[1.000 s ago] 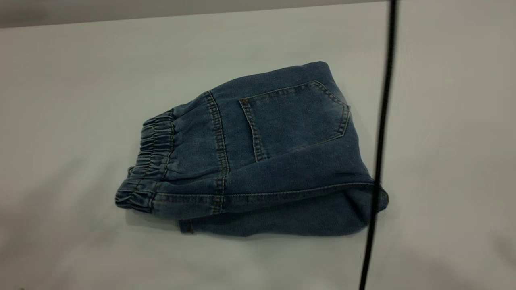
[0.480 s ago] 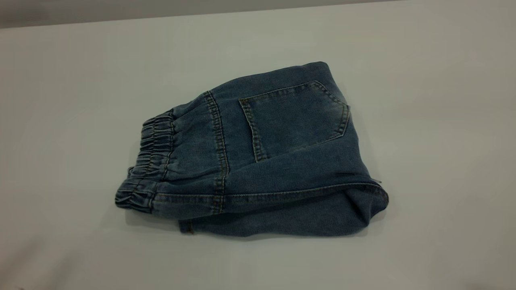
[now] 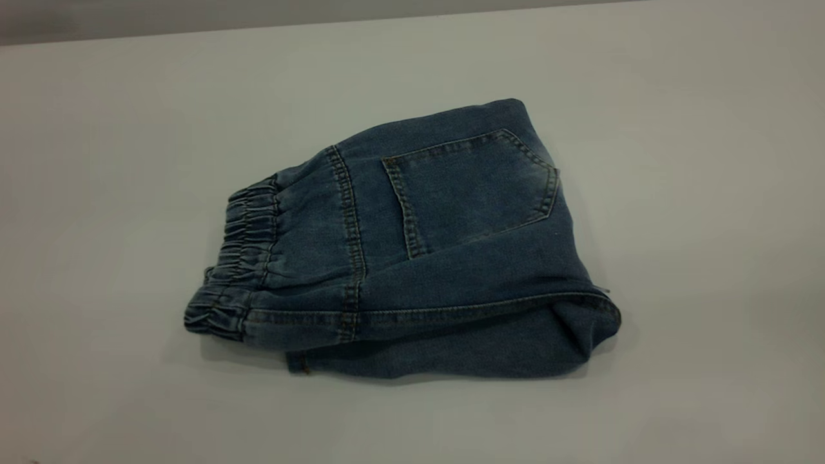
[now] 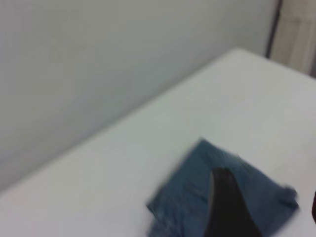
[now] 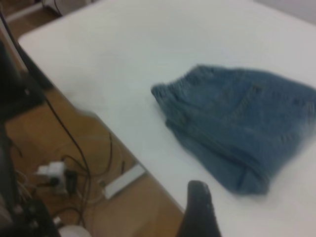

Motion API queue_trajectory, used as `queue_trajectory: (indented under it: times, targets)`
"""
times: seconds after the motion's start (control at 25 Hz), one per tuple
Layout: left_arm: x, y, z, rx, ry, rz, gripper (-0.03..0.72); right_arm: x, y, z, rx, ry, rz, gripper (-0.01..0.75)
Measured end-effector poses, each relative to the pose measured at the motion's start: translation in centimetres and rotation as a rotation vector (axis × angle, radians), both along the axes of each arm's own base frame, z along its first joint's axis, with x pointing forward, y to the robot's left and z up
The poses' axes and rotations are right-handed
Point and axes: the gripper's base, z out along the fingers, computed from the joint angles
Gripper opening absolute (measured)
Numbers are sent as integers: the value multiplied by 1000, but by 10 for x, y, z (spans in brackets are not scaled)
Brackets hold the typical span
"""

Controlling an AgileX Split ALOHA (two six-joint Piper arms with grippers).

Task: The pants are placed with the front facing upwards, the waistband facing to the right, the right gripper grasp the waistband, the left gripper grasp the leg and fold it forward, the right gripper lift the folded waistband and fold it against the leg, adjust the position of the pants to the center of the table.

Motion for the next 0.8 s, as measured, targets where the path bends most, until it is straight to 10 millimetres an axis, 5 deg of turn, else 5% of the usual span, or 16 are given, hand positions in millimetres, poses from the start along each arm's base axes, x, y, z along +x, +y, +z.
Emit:
queue_trajectory:
  times: [0.16, 0.56, 0.8]
  targets:
    - [-8, 2, -28, 3, 77, 7, 372, -1, -6, -13, -53, -21, -2, 460]
    - [-34, 20, -119, -48, 186, 134, 372, 1, -5, -12, -40, -42, -7, 460]
    - [-46, 29, -157, -98, 188, 204, 372, 1, -5, -11, -38, -42, -6, 460]
